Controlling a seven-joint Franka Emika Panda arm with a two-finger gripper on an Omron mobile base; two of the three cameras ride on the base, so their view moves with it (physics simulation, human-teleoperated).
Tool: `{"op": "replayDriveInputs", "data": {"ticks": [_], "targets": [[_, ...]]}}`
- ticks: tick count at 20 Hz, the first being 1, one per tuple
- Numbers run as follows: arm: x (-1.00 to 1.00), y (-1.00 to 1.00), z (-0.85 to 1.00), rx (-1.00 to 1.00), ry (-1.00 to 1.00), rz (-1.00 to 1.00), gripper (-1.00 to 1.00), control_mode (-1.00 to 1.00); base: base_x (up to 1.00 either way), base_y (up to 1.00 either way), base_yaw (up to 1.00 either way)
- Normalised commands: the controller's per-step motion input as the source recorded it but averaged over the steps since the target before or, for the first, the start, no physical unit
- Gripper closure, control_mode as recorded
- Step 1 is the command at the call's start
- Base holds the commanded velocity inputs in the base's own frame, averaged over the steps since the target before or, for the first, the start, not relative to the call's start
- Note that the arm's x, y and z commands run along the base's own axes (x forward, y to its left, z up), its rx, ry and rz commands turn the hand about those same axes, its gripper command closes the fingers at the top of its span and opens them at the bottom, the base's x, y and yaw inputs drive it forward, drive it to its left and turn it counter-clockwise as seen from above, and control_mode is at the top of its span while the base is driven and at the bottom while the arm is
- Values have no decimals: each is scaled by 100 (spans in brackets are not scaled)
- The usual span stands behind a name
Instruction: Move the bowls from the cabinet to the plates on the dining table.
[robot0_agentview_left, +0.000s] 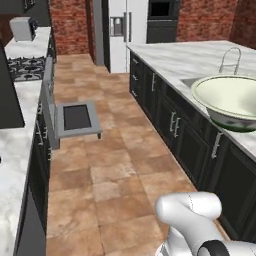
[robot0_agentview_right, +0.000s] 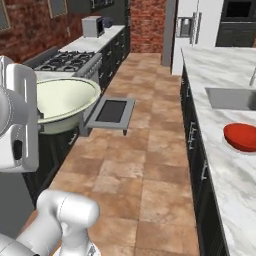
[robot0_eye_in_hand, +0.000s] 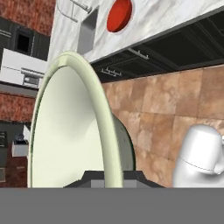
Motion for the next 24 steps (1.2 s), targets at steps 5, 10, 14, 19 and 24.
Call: {"op": "replayDriveInputs", "data": {"ticks": [5,10,14,19,24], "targets": [[0,0,0,0,0,0,100,100,0,0,-25],[0,0,0,0,0,0,100,100,0,0,-25],[0,0,0,0,0,0,100,100,0,0,-25],[0,0,0,0,0,0,100,100,0,0,-25],[0,0,0,0,0,0,100,100,0,0,-25]]}}
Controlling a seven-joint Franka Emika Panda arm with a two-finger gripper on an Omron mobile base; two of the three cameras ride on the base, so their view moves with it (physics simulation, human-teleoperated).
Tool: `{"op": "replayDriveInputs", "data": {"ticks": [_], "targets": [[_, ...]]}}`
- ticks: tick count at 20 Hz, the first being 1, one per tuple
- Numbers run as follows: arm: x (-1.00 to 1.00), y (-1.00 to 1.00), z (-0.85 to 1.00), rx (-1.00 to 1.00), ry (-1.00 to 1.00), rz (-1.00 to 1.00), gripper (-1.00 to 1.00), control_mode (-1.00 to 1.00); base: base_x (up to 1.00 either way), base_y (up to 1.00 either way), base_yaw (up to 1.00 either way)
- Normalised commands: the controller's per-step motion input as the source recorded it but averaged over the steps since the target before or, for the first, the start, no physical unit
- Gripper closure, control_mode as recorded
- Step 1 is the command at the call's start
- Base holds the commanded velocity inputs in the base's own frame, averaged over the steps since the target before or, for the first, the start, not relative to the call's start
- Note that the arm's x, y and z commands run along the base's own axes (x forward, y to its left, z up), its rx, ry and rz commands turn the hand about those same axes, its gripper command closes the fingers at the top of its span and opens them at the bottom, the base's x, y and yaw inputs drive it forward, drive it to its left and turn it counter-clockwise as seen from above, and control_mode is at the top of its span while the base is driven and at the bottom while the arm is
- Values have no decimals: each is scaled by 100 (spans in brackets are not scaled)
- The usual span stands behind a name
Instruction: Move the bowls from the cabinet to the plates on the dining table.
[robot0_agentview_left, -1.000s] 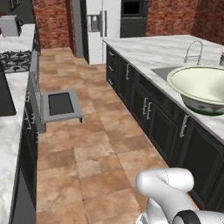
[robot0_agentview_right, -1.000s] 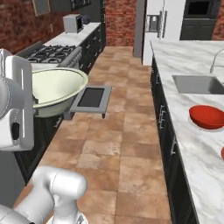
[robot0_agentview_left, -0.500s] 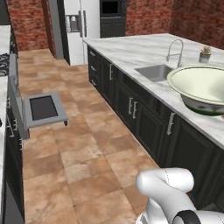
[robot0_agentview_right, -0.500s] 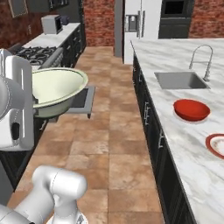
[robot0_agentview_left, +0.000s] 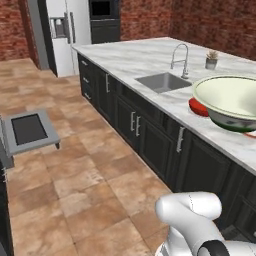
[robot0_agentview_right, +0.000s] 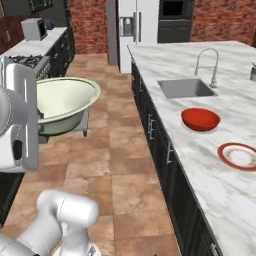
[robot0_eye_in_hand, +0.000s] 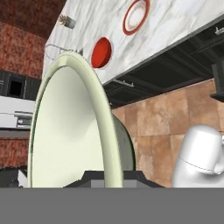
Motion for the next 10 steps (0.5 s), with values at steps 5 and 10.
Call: {"op": "replayDriveInputs", "data": {"ticks": [5,10], "targets": [[0,0,0,0,0,0,100,100,0,0,-25],[0,0,0,0,0,0,100,100,0,0,-25]]}}
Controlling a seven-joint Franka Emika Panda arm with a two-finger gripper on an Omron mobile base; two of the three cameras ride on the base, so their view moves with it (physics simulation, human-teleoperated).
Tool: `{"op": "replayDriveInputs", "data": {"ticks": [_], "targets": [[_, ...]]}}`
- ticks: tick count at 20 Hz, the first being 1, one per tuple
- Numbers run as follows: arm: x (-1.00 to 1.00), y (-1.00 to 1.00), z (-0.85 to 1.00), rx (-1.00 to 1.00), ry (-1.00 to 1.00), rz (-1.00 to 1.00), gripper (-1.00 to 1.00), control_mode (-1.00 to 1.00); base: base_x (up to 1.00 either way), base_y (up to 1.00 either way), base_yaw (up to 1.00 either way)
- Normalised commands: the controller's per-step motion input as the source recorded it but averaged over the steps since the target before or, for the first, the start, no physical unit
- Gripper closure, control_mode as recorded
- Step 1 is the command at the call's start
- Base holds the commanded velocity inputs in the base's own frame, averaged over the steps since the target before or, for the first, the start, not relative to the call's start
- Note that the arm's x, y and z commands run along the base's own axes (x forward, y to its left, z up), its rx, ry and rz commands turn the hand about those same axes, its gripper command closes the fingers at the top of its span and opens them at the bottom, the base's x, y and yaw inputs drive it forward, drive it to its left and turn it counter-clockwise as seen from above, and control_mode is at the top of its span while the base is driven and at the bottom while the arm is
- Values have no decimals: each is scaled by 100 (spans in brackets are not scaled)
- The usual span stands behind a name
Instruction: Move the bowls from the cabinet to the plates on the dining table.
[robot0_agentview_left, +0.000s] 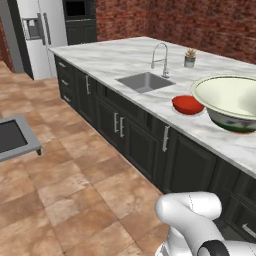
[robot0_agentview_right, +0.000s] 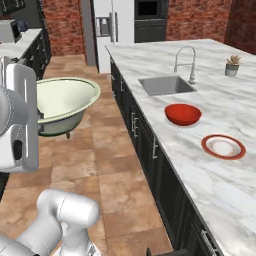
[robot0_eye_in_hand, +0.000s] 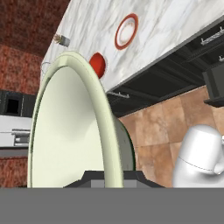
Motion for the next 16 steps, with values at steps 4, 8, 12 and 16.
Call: {"op": "replayDriveInputs", "data": {"ticks": [4,8,12,16], "targets": [[0,0,0,0,0,0,100,100,0,0,-25],[0,0,0,0,0,0,100,100,0,0,-25],[0,0,0,0,0,0,100,100,0,0,-25],[0,0,0,0,0,0,100,100,0,0,-25]]}}
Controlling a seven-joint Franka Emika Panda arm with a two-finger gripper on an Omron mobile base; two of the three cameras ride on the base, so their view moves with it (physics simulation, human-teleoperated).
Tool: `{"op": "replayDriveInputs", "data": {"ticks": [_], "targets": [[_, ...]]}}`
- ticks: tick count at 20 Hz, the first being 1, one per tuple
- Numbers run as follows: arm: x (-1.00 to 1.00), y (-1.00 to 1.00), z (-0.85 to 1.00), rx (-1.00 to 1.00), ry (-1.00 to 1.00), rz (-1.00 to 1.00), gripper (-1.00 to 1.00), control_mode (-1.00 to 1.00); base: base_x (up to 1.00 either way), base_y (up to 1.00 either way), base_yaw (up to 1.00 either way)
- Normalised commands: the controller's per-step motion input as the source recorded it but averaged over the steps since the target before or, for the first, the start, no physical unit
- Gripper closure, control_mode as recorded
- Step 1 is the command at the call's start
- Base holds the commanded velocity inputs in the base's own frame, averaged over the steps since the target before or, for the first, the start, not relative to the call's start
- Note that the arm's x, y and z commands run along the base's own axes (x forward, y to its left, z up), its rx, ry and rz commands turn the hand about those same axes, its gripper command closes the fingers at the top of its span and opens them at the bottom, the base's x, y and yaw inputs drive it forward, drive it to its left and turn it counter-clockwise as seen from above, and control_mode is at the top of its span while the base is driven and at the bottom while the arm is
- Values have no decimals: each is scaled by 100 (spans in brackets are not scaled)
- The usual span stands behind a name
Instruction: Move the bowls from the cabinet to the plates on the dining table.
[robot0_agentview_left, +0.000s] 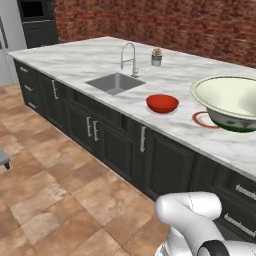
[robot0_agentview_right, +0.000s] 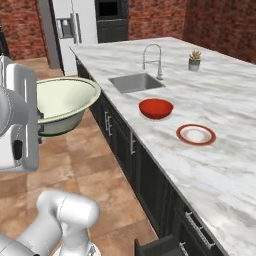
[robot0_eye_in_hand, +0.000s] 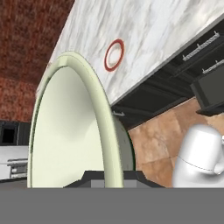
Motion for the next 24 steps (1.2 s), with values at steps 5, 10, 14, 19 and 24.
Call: {"op": "replayDriveInputs", "data": {"ticks": [5,10,14,19,24], "targets": [[0,0,0,0,0,0,100,100,0,0,-25],[0,0,0,0,0,0,100,100,0,0,-25],[0,0,0,0,0,0,100,100,0,0,-25],[0,0,0,0,0,0,100,100,0,0,-25],[0,0,0,0,0,0,100,100,0,0,-25]]}}
